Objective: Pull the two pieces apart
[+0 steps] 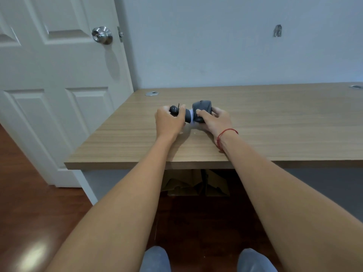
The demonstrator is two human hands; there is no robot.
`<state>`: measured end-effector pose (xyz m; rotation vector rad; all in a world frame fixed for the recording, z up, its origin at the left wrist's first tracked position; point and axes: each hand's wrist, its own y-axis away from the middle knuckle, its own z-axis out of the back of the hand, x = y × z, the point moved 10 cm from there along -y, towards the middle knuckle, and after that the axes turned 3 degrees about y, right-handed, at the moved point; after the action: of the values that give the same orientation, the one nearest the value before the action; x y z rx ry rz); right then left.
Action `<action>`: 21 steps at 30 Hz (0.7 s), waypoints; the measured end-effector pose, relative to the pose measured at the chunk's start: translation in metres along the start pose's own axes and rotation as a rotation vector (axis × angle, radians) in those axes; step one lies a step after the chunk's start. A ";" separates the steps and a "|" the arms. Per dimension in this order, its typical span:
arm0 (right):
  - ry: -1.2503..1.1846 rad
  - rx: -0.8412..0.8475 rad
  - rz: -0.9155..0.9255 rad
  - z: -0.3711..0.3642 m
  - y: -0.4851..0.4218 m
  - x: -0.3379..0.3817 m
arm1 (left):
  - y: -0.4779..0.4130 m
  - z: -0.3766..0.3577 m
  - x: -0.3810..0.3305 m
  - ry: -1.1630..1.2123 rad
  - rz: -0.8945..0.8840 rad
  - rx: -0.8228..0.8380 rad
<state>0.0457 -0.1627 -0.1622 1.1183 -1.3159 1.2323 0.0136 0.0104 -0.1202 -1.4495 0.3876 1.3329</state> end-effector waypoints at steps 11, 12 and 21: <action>0.067 -0.026 0.020 0.002 0.003 0.004 | 0.001 0.000 0.006 0.133 0.081 0.002; 0.075 -0.030 0.024 0.002 0.003 0.006 | 0.001 0.000 0.006 0.126 0.076 0.002; 0.029 0.092 0.020 -0.015 0.016 0.009 | 0.000 0.015 0.000 -0.221 0.014 -0.137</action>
<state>0.0298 -0.1471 -0.1548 1.1503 -1.2616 1.3307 0.0057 0.0226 -0.1171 -1.3943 0.1645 1.5380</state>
